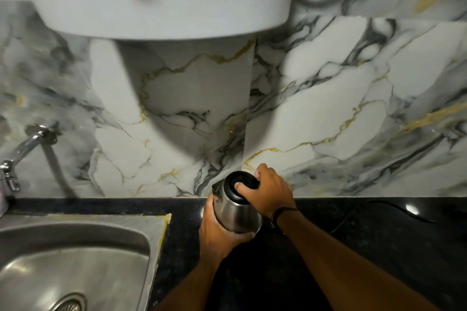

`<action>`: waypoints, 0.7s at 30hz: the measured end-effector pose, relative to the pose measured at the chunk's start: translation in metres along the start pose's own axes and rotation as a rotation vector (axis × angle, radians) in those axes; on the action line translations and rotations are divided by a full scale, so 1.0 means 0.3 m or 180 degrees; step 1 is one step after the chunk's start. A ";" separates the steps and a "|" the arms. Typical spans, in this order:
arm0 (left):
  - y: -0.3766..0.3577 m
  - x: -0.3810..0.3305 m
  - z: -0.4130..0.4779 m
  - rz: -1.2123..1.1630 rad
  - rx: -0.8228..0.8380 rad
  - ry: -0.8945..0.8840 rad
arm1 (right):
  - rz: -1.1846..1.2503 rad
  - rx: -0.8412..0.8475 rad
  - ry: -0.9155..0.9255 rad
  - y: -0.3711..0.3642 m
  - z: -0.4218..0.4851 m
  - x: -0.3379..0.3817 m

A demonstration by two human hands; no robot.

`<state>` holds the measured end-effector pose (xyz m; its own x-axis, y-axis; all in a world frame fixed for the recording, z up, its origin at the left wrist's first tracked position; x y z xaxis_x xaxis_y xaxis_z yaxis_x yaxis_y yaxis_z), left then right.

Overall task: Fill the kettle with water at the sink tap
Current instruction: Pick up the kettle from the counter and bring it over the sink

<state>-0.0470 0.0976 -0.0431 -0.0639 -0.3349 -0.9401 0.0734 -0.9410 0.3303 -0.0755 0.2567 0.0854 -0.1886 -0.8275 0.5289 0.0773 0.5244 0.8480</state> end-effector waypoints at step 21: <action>0.912 -0.142 -0.296 0.0273 -0.0967 -0.0234 | 0.0403 0.0871 0.1023 0.060 -0.365 0.805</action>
<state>0.0643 -0.1415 0.0799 -0.1156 -0.4253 -0.8977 0.3747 -0.8556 0.3571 -0.0125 0.0442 0.2323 0.1230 -0.7511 0.6487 -0.1901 0.6237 0.7582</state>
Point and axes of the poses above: each hand's wrist, its own z-axis towards the middle knuckle, its own y-axis out of the back of the hand, x = y × z, the point moved 1 cm from there along z, towards the middle knuckle, and after that the axes turned 1 degree about -z, right-handed, at the moved point
